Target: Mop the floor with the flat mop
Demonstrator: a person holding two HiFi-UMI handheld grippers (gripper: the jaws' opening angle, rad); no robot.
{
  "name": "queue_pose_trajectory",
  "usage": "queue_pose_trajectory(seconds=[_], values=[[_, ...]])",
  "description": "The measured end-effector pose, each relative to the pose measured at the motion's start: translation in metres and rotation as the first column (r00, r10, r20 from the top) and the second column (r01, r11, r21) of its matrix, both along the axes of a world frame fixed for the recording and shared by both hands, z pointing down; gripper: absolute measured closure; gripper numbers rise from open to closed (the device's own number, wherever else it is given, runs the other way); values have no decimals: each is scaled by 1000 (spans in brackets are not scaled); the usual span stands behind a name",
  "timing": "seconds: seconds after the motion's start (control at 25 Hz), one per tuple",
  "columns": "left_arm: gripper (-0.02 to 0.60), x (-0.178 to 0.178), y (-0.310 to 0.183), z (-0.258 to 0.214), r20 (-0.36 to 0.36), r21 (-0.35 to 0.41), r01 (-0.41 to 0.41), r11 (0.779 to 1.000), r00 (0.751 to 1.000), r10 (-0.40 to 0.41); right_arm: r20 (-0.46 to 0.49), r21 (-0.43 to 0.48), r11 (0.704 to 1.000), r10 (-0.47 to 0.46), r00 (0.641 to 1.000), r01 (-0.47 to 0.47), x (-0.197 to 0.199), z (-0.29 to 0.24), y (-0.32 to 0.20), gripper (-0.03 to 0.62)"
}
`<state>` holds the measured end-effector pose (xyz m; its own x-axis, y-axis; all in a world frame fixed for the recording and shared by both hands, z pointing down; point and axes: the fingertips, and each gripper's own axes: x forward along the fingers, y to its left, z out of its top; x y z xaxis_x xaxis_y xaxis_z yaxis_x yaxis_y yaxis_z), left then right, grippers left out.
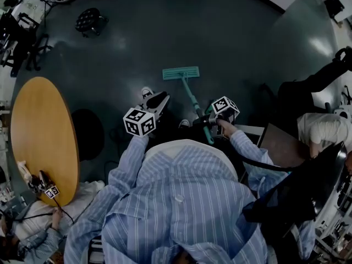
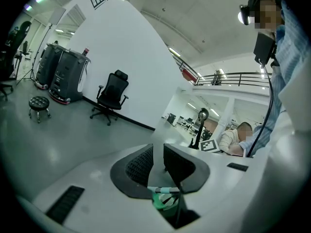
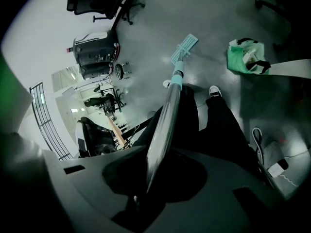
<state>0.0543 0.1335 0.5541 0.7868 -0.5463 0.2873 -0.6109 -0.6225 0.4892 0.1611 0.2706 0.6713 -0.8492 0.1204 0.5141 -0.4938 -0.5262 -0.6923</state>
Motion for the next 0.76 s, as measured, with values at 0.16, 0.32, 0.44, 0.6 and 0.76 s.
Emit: queue_pose_trajectory(seconds=[0.16,0.32,0.44,0.6,0.76], values=[[512,-3,-2,-1,-9,-3,0,1000,1000,0,-3,2,1000,2,1000,-2,-3,-1,-2,514],[512,-8,-2,0,-25,-8,14,1000,1000,-15,1,2,1000,9,1000,-9,-5,-2,-2,513],[512,-11,-2,0,-33,-7,26,1000,999,-26,3,4,1000,11,1000,-11,-5,-1,-2,513],[512,-10,-2,0,-36,-6,26,1000,999,-27,6,4,1000,14,1000,-14,-6,-3,-2,513],[512,-12,-1,-2,-37,-3,29,1000,999,-29,6,8,1000,11,1000,-11,-7,-4,-4,513]])
